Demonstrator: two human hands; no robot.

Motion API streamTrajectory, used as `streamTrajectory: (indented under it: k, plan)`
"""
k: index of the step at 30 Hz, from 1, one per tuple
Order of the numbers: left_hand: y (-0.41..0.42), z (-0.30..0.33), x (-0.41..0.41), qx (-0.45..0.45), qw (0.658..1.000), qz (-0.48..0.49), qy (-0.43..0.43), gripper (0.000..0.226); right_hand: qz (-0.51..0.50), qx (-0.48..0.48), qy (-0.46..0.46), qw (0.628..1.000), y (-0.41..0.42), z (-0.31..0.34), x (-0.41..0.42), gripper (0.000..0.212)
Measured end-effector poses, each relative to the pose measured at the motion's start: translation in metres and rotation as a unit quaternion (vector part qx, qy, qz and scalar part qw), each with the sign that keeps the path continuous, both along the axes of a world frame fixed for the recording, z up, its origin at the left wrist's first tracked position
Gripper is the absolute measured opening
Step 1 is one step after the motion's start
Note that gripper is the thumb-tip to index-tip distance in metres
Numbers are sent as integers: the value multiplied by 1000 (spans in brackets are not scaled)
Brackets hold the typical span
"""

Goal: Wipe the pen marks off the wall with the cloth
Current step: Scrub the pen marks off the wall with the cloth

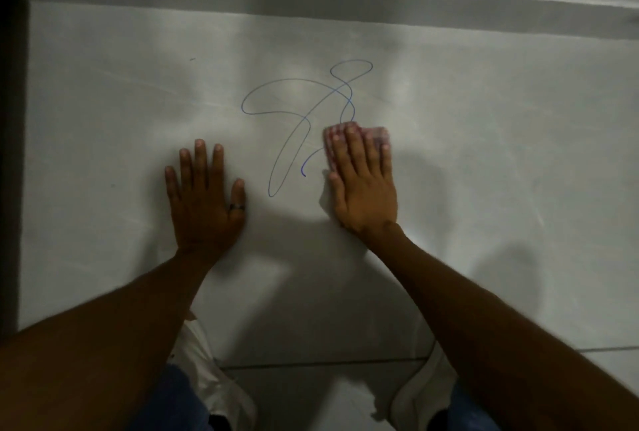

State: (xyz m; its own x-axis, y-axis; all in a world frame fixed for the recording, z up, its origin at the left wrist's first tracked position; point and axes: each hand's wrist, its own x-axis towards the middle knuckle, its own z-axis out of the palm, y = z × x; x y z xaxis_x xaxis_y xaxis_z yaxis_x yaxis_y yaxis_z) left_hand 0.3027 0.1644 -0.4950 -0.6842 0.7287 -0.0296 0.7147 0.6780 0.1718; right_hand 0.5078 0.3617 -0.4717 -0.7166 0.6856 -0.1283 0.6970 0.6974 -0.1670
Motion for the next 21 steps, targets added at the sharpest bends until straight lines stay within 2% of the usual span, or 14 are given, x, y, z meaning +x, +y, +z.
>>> streamTrajectory:
  k: [2,5,8,11,14,17,21]
  plan:
    - [1,-1,0,1,1000,-1,4,72,31,-6,10,999,5,-1,-9,65]
    - [-1,-2,-1,4,1000,0,5,72,-50,-14,12,999,14,3,-24,66]
    - [0,-2,1,11,1000,0,11,72,-15,-5,5,1000,18,1,-36,65]
    - [-1,-3,1,13,1000,1,17,71,-63,-13,13,998,25,4,-47,65]
    - [-1,-3,2,12,1000,-2,17,72,-9,-8,13,1000,32,1,-52,64]
    - [-2,-5,0,11,1000,1,17,72,-54,-6,22,998,44,4,-60,65]
    - [-2,-8,1,15,1000,-1,26,72,7,-5,3,1000,62,1,-65,64]
